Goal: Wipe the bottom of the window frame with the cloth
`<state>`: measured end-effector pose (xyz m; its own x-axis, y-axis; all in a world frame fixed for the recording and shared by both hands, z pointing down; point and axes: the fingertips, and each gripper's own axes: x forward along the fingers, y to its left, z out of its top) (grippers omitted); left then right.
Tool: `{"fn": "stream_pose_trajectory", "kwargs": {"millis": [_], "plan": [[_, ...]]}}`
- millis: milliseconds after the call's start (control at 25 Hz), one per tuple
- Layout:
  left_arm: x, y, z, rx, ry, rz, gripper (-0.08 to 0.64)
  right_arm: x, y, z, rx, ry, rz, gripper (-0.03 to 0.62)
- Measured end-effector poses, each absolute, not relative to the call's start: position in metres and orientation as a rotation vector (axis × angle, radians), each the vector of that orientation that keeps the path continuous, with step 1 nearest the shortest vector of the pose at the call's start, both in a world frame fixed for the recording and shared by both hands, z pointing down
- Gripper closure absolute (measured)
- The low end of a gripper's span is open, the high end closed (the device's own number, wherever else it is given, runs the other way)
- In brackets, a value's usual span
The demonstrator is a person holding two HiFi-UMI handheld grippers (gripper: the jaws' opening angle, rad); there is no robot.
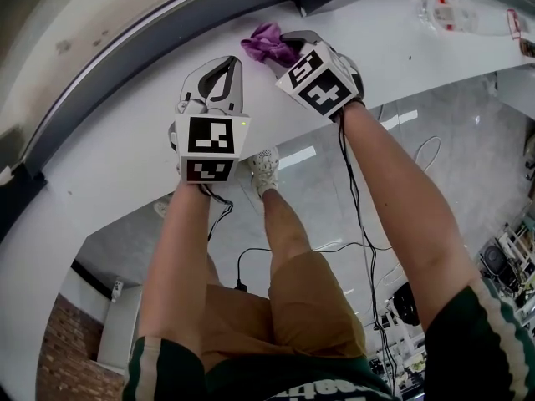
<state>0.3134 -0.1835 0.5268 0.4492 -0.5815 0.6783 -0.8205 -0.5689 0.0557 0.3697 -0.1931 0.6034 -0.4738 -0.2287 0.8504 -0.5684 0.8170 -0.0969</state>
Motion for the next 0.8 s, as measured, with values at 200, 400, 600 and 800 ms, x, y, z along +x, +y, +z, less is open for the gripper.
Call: {"fn": "stream_pose_trajectory", "kwargs": {"millis": [200, 400, 600, 800], "plan": [[0.338, -0.188, 0.525, 2.332, -1.17, 0.857, 0.551, 0.4, -0.2, 0.604, 0.63, -2.036, 0.469, 0.431], [0.352, -0.187, 0.521, 2.343, -1.157, 0.842, 0.551, 0.409, -0.202, 0.603, 0.685, -2.018, 0.474, 0.431], [0.359, -0.184, 0.519, 2.357, -1.152, 0.835, 0.551, 0.407, -0.2, 0.604, 0.702, -2.026, 0.478, 0.431], [0.359, -0.176, 0.522, 2.336, -1.162, 0.838, 0.551, 0.408, -0.192, 0.605, 0.689, -2.028, 0.499, 0.431]]}}
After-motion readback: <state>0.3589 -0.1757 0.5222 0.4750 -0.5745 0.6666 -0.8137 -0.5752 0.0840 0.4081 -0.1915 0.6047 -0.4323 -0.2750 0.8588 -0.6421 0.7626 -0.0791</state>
